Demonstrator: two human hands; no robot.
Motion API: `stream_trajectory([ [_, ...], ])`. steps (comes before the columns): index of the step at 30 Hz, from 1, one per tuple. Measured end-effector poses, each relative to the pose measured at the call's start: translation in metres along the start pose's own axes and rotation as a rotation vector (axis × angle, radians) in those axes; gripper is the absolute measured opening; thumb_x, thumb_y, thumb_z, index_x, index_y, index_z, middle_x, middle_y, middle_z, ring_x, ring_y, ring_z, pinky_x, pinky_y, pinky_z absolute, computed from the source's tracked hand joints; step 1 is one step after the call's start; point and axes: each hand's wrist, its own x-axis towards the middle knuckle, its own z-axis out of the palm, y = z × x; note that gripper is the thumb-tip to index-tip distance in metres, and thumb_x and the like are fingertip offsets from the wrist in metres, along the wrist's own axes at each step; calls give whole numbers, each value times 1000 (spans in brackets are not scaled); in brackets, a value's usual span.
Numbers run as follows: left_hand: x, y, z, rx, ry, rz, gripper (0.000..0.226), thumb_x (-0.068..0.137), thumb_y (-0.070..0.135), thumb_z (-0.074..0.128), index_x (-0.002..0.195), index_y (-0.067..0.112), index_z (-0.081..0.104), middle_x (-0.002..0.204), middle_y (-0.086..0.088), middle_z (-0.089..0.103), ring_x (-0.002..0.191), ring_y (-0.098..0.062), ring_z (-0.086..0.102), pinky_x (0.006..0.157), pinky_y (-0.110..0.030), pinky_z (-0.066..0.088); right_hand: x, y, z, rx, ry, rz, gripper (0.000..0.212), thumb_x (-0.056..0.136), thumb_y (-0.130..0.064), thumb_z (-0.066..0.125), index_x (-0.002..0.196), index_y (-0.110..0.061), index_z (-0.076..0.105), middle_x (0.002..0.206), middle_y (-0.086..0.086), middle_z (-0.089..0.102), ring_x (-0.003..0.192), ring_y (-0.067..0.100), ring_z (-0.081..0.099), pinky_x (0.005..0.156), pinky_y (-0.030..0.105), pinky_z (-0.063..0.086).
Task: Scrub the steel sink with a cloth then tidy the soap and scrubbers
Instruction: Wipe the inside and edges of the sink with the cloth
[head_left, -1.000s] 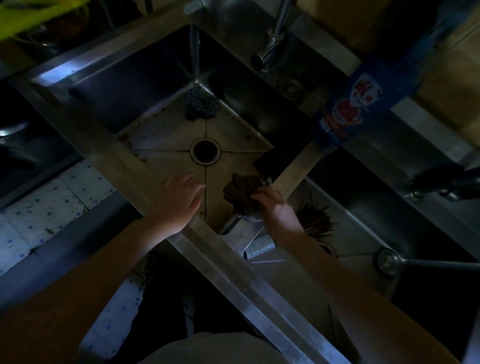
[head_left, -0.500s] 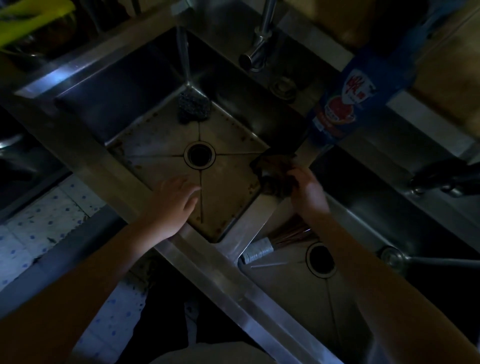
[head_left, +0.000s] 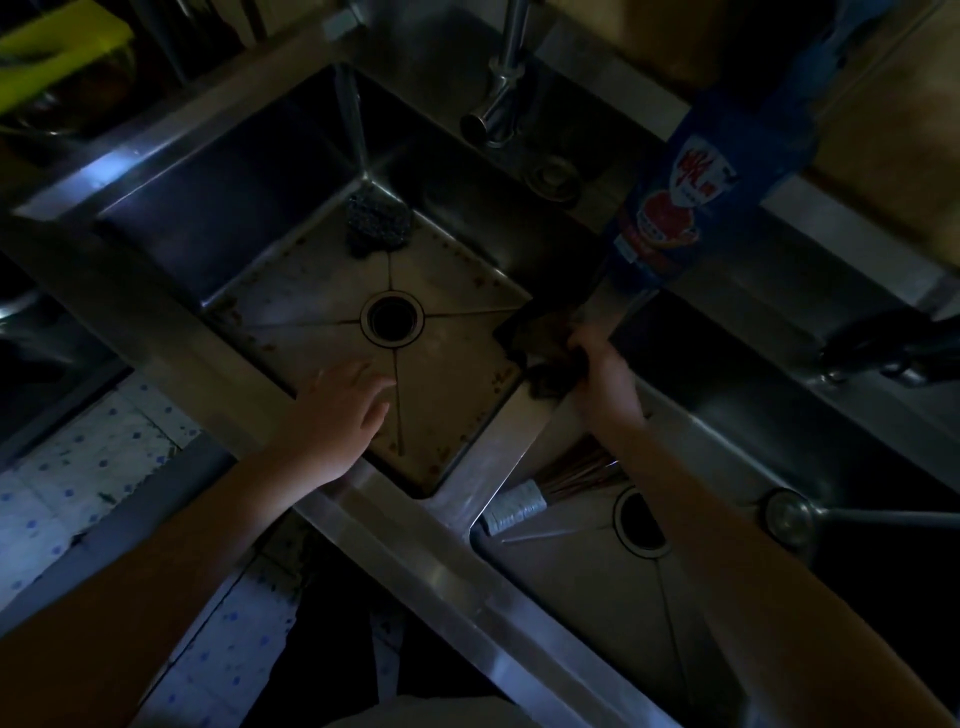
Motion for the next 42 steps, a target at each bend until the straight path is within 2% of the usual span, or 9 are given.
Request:
stream_trajectory([
  [3, -1, 3, -2, -18, 23, 5, 32, 93, 24, 49, 123, 15, 56, 136, -10, 48, 126, -28, 44, 103, -47, 32, -34, -13, 14, -32, -18, -112, 46, 81, 5, 54, 122, -15, 48, 124, 12, 54, 111, 29, 56, 91, 38, 50],
  [5, -2, 5, -3, -34, 41, 12, 29, 92, 21, 53, 119, 12, 60, 135, -13, 50, 121, -32, 49, 100, -48, 33, -47, -19, 21, -78, -76, -142, 60, 81, 5, 54, 136, -18, 42, 139, 10, 44, 126, 30, 46, 103, 42, 44],
  [9, -2, 6, -3, -22, 29, 12, 31, 93, 24, 50, 121, 14, 59, 137, -11, 47, 124, -31, 45, 102, -46, 31, -57, -22, 32, -161, -188, -208, 65, 82, 2, 58, 141, -19, 39, 150, 7, 28, 139, 30, 30, 110, 41, 39],
  [14, -3, 3, -3, -27, 39, -7, 31, 96, 23, 44, 123, 16, 57, 139, -10, 45, 127, -28, 42, 104, -45, 29, -34, -14, 32, -163, -94, -124, 54, 82, -9, 58, 134, -19, 43, 152, 5, 26, 133, 30, 41, 103, 37, 45],
  [21, -5, -6, -5, -37, 20, -15, 32, 96, 23, 45, 125, 17, 53, 135, -7, 48, 129, -25, 39, 105, -46, 30, 47, 12, -4, -42, 9, 81, 44, 88, 1, 51, 131, -8, 48, 147, 13, 37, 137, 27, 35, 115, 29, 25],
  [27, -9, -13, -4, -57, -11, -51, 33, 95, 23, 45, 126, 17, 53, 144, -8, 39, 134, -25, 34, 108, -49, 27, 68, 22, -17, 106, 42, 163, 41, 92, -1, 46, 132, -8, 47, 141, 13, 44, 131, 27, 42, 105, 25, 32],
  [30, -10, -12, -4, -49, -22, -63, 33, 95, 24, 44, 126, 17, 52, 144, -8, 39, 133, -25, 36, 107, -50, 29, 55, 22, -12, 165, 18, 198, 41, 93, -1, 46, 132, -13, 47, 142, 10, 44, 131, 25, 42, 107, 27, 31],
  [38, -16, -2, -3, -73, -1, -52, 32, 95, 22, 46, 124, 14, 56, 139, -12, 44, 126, -29, 43, 103, -44, 31, -54, -30, 30, 190, -36, -40, 38, 89, 2, 50, 121, -15, 58, 134, 7, 53, 123, 18, 51, 105, 32, 43],
  [42, -23, -2, -6, -54, 25, -23, 30, 93, 19, 51, 120, 10, 59, 137, -14, 47, 125, -31, 45, 103, -46, 35, -105, -53, 52, 194, 7, 18, 36, 90, 0, 51, 121, -15, 59, 133, 2, 54, 122, 17, 50, 104, 31, 43],
])
